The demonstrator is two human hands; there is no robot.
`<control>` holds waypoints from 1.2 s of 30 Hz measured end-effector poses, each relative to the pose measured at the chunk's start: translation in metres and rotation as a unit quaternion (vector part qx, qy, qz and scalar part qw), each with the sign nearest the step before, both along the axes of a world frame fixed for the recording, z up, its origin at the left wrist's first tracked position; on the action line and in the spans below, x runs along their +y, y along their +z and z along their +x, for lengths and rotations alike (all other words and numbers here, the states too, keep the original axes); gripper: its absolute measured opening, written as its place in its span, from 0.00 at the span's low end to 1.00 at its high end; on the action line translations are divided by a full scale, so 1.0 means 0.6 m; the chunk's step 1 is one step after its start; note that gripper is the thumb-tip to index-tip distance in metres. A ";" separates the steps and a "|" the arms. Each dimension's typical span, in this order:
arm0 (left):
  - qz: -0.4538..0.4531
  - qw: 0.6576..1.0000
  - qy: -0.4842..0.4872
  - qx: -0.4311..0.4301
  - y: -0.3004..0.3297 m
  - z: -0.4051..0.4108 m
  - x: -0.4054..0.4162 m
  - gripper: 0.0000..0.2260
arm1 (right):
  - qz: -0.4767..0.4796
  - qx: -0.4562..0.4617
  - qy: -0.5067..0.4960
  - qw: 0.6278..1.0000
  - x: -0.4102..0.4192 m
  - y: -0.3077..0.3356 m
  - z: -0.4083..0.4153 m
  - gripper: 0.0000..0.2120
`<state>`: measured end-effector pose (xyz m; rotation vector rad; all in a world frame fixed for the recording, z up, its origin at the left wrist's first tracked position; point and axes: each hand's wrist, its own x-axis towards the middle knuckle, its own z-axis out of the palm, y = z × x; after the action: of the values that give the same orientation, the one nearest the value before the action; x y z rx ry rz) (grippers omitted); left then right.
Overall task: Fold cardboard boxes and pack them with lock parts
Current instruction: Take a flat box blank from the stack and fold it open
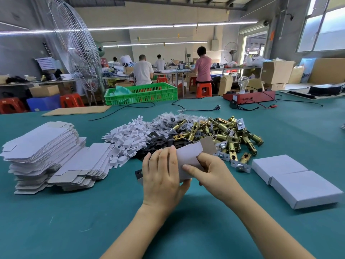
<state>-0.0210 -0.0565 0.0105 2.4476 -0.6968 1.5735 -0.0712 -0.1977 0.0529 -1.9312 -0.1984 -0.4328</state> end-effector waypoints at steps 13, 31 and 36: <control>-0.034 0.994 -0.087 0.054 0.013 -0.013 -0.009 0.29 | -0.061 -0.085 -0.026 0.994 0.002 0.002 -0.006 0.12; -0.211 0.912 -0.305 0.175 0.055 -0.021 -0.002 0.09 | -0.012 -0.211 -0.160 0.964 -0.020 0.002 0.005 0.11; -0.153 0.942 -0.256 0.156 0.041 -0.038 -0.018 0.15 | -0.045 -0.176 -0.101 0.978 -0.024 0.010 -0.001 0.16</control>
<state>-0.0437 -0.0671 0.0353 2.0034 -0.8631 0.9850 -0.0716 -0.2122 0.0586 -1.9594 -0.2549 -0.9166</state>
